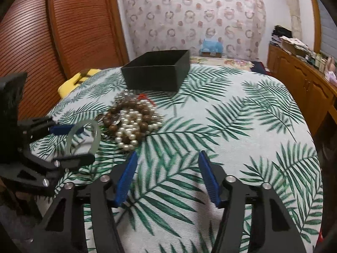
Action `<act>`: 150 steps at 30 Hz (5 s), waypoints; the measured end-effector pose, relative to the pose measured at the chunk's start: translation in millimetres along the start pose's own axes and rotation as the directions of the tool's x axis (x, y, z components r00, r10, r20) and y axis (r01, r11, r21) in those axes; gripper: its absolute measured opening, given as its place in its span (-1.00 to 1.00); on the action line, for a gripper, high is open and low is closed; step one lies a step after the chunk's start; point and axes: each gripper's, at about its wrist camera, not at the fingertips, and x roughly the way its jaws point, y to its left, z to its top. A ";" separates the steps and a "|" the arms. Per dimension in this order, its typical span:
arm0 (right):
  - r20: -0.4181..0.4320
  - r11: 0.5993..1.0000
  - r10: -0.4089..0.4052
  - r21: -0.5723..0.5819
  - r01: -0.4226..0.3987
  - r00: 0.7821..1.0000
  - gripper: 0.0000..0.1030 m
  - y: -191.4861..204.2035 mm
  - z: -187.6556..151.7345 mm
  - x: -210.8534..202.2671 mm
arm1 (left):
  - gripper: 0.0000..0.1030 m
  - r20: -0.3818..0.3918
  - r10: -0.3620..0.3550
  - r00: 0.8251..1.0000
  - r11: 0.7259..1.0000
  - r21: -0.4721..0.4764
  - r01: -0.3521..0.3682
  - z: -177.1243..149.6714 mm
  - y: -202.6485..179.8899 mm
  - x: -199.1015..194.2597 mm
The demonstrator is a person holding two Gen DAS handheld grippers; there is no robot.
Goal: Organize jewelry
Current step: 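Grasp the white pearl necklace with the right tool while the left tool holds the jade bangle, then lower the jade bangle into the black box with the left tool while the right tool lifts the pearls, then lower the pearl necklace into the black box and open the right tool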
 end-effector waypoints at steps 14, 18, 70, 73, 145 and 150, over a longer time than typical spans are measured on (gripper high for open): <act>-0.067 0.992 0.066 -0.106 -0.073 0.996 -0.75 31.6 26.2 30.6 | 0.32 0.094 0.020 0.995 0.996 -0.086 -0.012 -0.9 28.7 -27.2; -0.089 0.991 0.040 -0.121 -0.051 0.995 -0.75 31.2 24.5 33.8 | 0.32 0.098 0.016 0.995 0.996 -0.091 -0.007 -2.1 30.3 -27.7; 0.233 0.964 0.087 -0.266 -0.022 0.969 -0.84 42.7 173.9 -89.5 | 0.32 0.197 0.054 0.979 0.995 -0.090 -0.037 59.5 57.6 -50.9; 0.262 0.963 0.092 -0.267 -0.020 0.961 -0.84 41.4 184.0 -100.7 | 0.32 0.205 0.058 0.977 0.995 -0.097 -0.038 63.8 61.2 -51.5; 0.028 0.988 0.089 -0.128 -0.085 0.996 -0.82 -0.4 113.6 46.0 | 0.34 0.131 0.027 0.991 0.986 -0.165 -0.004 51.0 92.0 -4.0; -0.021 0.992 0.091 -0.084 -0.092 0.996 -0.61 -1.8 87.2 52.4 | 0.34 0.128 0.028 0.991 0.985 -0.173 -0.006 35.4 89.3 -9.2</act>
